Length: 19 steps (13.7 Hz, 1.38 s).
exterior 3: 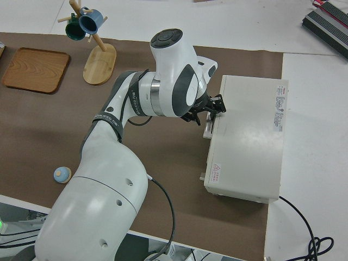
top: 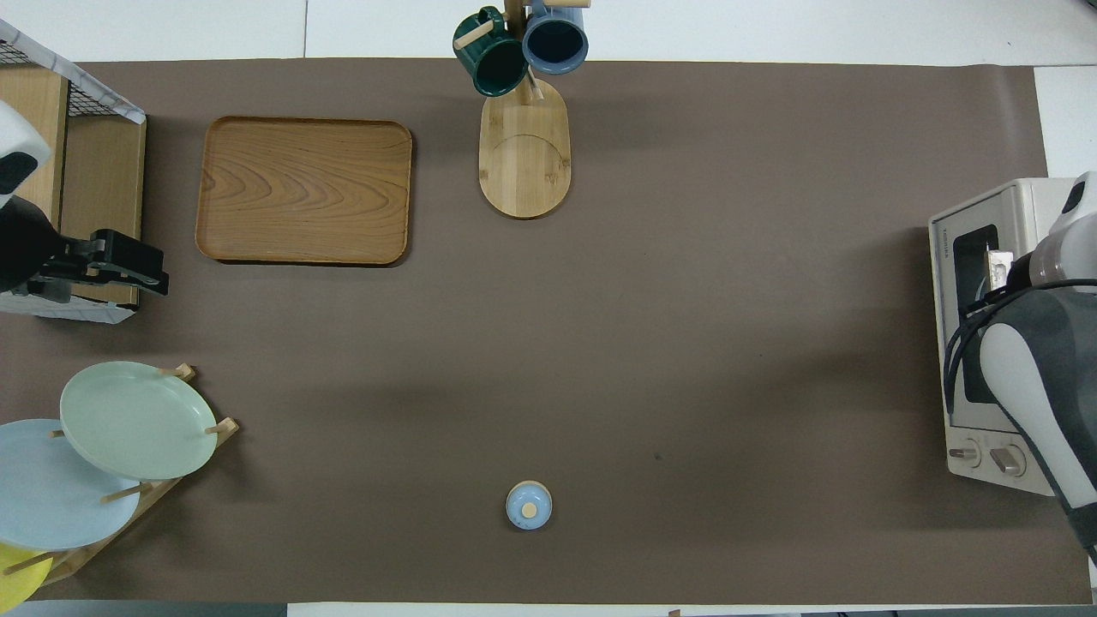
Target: Put eggplant into oven
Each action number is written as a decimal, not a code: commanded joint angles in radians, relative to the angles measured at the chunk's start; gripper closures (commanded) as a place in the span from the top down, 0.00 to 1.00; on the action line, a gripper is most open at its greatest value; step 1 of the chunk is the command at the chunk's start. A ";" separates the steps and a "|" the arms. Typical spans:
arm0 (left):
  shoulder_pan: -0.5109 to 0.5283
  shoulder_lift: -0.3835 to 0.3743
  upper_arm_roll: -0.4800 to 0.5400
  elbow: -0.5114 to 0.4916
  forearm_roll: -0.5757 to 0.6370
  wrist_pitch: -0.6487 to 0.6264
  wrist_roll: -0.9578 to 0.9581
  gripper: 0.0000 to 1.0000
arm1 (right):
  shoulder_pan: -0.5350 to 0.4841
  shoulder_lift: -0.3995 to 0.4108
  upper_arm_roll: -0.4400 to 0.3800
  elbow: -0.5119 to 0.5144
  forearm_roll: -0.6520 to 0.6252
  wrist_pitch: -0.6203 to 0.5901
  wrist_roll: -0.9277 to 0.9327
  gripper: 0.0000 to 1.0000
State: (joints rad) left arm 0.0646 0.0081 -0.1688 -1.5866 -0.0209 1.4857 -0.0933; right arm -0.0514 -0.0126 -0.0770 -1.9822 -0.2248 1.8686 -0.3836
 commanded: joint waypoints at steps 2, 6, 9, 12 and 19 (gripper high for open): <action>0.009 -0.017 -0.003 -0.013 0.010 0.008 0.001 1.00 | -0.005 0.020 0.014 0.144 0.072 -0.130 -0.025 0.50; 0.009 -0.017 -0.005 -0.013 0.010 0.008 0.001 1.00 | -0.002 0.026 0.020 0.267 0.145 -0.242 -0.021 0.85; 0.009 -0.017 -0.003 -0.013 0.010 0.008 0.001 1.00 | -0.002 0.023 0.019 0.295 0.147 -0.316 0.001 1.00; 0.009 -0.017 -0.003 -0.013 0.010 0.008 0.001 1.00 | -0.001 0.017 0.022 0.307 0.160 -0.358 0.100 1.00; 0.009 -0.019 -0.003 -0.013 0.010 0.007 0.001 1.00 | 0.056 0.016 0.019 0.310 0.153 -0.368 0.123 1.00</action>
State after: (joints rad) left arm 0.0647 0.0081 -0.1688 -1.5866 -0.0209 1.4857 -0.0933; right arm -0.0096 -0.0103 -0.0532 -1.6995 -0.0835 1.5273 -0.2773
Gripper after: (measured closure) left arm 0.000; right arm 0.000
